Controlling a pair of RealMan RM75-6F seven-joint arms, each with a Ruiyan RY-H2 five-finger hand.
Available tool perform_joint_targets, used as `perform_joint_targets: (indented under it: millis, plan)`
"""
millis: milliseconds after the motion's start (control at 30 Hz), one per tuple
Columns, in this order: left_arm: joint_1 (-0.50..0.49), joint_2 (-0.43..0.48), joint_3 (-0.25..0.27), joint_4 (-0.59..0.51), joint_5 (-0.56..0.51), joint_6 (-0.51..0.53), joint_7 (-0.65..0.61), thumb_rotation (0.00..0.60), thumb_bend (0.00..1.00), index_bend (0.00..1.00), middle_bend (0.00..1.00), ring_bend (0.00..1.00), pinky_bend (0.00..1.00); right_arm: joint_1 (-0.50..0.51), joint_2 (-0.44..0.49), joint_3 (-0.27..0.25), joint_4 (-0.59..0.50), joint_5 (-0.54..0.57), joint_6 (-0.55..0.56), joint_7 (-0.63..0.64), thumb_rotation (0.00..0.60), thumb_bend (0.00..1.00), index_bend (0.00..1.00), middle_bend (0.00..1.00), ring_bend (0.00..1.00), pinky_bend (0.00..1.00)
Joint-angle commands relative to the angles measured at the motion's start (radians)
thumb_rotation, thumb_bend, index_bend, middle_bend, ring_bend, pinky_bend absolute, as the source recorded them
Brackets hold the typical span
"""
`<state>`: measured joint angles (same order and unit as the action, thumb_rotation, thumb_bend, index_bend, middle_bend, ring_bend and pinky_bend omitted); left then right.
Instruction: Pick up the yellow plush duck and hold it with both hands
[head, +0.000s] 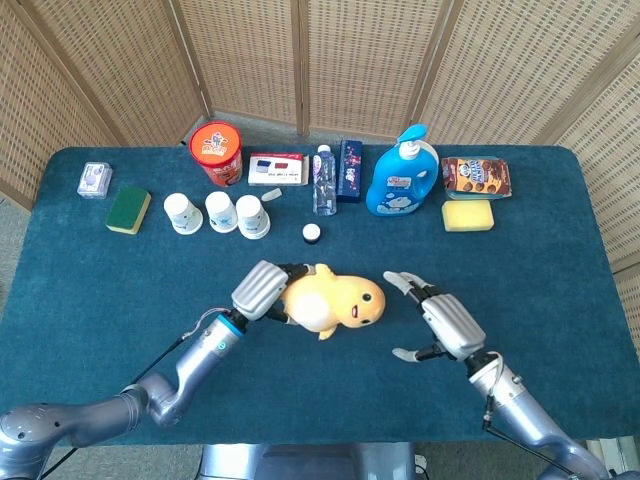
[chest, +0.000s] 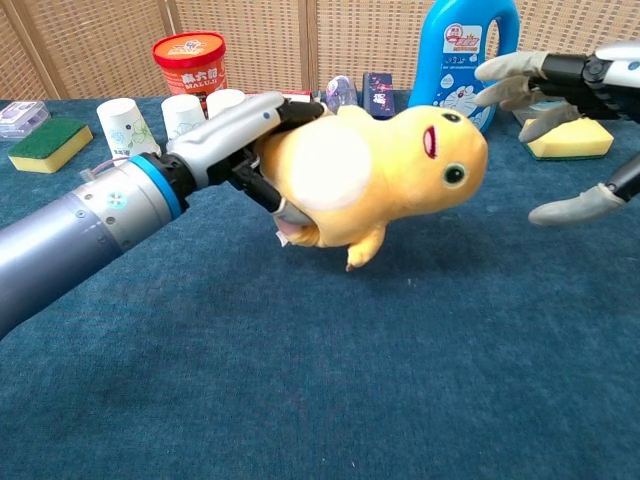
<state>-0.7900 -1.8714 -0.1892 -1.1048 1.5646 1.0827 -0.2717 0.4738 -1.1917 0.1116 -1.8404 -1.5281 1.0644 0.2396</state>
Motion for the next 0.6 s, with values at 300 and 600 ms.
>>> perform_joint_targets:
  millis: [300, 600]
  plan:
    - [-0.055, 0.029, -0.047, -0.117, -0.105, -0.115, 0.132, 0.600, 0.12, 0.62, 0.62, 0.54, 0.75, 0.033, -0.029, 0.008, -0.020, 0.038, -0.032, -0.051, 0.600, 0.00, 0.00, 0.11, 0.07, 0.20]
    - [-0.078, 0.024, -0.068, -0.167, -0.142, -0.126, 0.175, 0.600, 0.12, 0.62, 0.62, 0.54, 0.75, 0.057, -0.067, 0.008, -0.008, 0.082, -0.063, -0.095, 0.600, 0.00, 0.03, 0.15, 0.08, 0.20]
